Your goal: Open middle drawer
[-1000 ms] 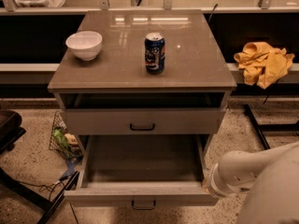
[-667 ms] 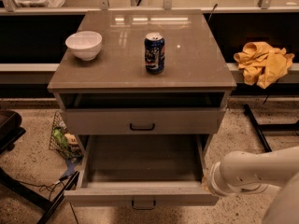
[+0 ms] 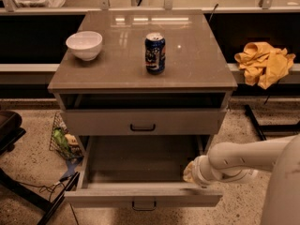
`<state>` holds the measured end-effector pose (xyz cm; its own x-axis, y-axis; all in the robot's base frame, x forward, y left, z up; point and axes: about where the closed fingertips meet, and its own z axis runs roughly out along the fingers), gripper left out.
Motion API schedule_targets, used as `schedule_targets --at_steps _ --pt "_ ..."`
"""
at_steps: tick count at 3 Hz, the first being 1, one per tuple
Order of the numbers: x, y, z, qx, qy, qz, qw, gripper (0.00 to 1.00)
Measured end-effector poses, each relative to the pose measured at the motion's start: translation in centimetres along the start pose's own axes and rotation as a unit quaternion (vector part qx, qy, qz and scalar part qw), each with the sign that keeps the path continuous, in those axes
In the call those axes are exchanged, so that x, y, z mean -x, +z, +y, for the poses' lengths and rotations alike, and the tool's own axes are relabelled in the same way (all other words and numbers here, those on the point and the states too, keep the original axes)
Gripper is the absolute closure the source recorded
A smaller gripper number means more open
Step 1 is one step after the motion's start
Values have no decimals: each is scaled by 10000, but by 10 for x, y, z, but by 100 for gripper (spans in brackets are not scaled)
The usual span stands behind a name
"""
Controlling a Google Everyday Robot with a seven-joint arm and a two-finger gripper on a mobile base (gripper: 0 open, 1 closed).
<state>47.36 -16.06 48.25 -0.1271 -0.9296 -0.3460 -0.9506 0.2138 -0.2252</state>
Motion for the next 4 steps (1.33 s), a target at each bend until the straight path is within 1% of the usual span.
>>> schedule_targets --at_steps 1,2,3,4 --pt "28 52 0 238 -453 -1071 9929 100" --pt "22 73 -3 230 -372 -1710 9843 100" --pt "20 76 -3 238 -347 -1674 9850 100" --pt "19 79 4 280 -319 -1484 9880 100"
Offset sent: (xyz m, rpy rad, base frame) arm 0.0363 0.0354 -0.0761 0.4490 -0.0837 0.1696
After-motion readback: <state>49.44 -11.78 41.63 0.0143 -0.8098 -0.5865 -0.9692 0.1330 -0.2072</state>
